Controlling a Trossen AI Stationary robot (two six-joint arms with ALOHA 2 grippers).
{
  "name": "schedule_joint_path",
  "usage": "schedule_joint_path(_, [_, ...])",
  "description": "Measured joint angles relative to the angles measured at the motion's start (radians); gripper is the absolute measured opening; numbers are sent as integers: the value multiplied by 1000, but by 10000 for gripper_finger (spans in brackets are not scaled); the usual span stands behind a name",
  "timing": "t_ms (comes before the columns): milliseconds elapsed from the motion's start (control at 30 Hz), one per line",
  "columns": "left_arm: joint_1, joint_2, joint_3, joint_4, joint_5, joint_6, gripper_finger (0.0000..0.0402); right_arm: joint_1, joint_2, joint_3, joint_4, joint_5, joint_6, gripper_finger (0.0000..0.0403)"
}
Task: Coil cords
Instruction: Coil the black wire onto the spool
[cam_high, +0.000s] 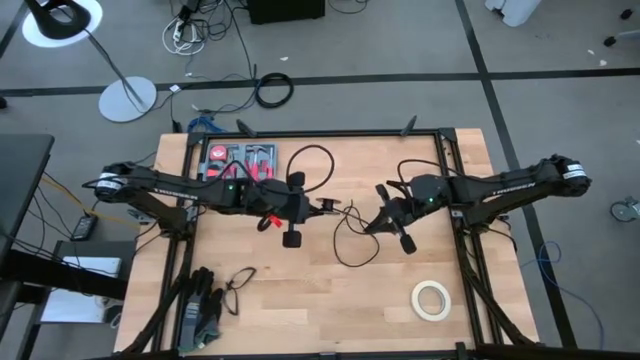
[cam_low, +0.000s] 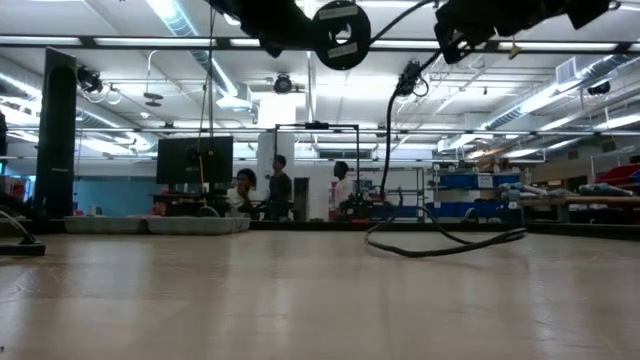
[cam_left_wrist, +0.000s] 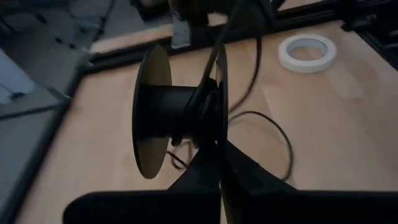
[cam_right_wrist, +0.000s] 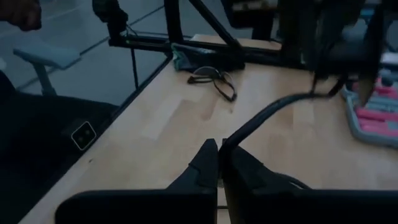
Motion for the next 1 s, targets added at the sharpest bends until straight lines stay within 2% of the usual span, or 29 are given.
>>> schedule_joint_path(267, [0, 72, 0, 54, 133, -79, 0, -9, 5, 119, -113, -5, -120, 4])
schedule_joint_path(600, [0, 159, 0, 165, 254, -138, 0, -22, 94, 217, -191, -34, -183, 4])
schedule_joint_path(800, [0, 186, -2, 199, 314, -175, 0, -61, 111, 219, -182, -33, -224, 4])
schedule_joint_path(1000, [0, 201, -1, 235, 334, -186, 0, -87, 115, 219, -94, -49, -258, 4])
